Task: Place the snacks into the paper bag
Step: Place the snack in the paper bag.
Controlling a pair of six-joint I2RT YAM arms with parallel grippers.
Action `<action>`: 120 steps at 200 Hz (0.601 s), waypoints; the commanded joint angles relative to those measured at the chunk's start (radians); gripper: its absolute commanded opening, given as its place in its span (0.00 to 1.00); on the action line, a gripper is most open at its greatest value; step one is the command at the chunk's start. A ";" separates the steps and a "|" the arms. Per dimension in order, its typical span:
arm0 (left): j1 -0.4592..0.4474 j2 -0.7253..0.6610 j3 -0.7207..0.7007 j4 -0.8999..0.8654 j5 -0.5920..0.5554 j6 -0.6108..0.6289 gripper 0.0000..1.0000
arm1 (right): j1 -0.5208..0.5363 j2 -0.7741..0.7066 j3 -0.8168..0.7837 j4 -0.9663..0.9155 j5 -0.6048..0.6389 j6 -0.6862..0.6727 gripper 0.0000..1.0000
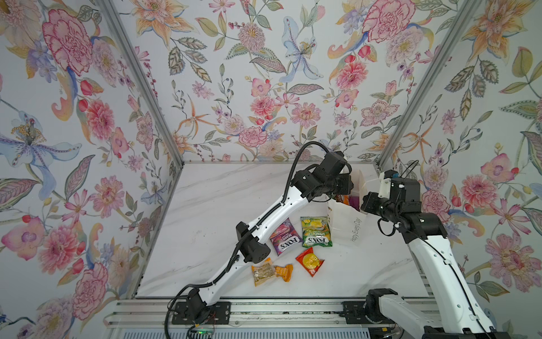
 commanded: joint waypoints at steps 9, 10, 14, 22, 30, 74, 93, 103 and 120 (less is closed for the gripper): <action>0.001 -0.017 0.036 -0.026 -0.038 0.016 0.32 | -0.003 -0.013 0.000 0.008 -0.009 -0.010 0.00; 0.001 -0.018 0.037 -0.026 -0.040 0.017 0.32 | -0.003 -0.013 0.000 0.008 -0.009 -0.010 0.00; 0.001 -0.022 0.037 -0.031 -0.048 0.022 0.32 | -0.003 -0.013 0.001 0.008 -0.009 -0.011 0.00; 0.001 -0.032 0.036 -0.039 -0.066 0.033 0.33 | -0.003 -0.013 0.000 0.008 -0.008 -0.010 0.00; 0.001 -0.042 0.037 -0.051 -0.087 0.043 0.34 | -0.003 -0.013 0.001 0.007 -0.006 -0.011 0.00; -0.001 -0.121 0.036 -0.133 -0.207 0.121 0.44 | -0.003 -0.010 0.006 0.008 -0.006 -0.012 0.00; -0.002 -0.167 0.036 -0.180 -0.279 0.176 0.51 | -0.003 -0.008 0.010 0.008 -0.006 -0.013 0.00; -0.003 -0.187 0.037 -0.207 -0.316 0.205 0.56 | -0.002 -0.007 0.011 0.008 -0.007 -0.013 0.00; -0.008 -0.212 0.036 -0.251 -0.354 0.267 0.65 | -0.003 -0.009 0.013 0.007 -0.006 -0.017 0.00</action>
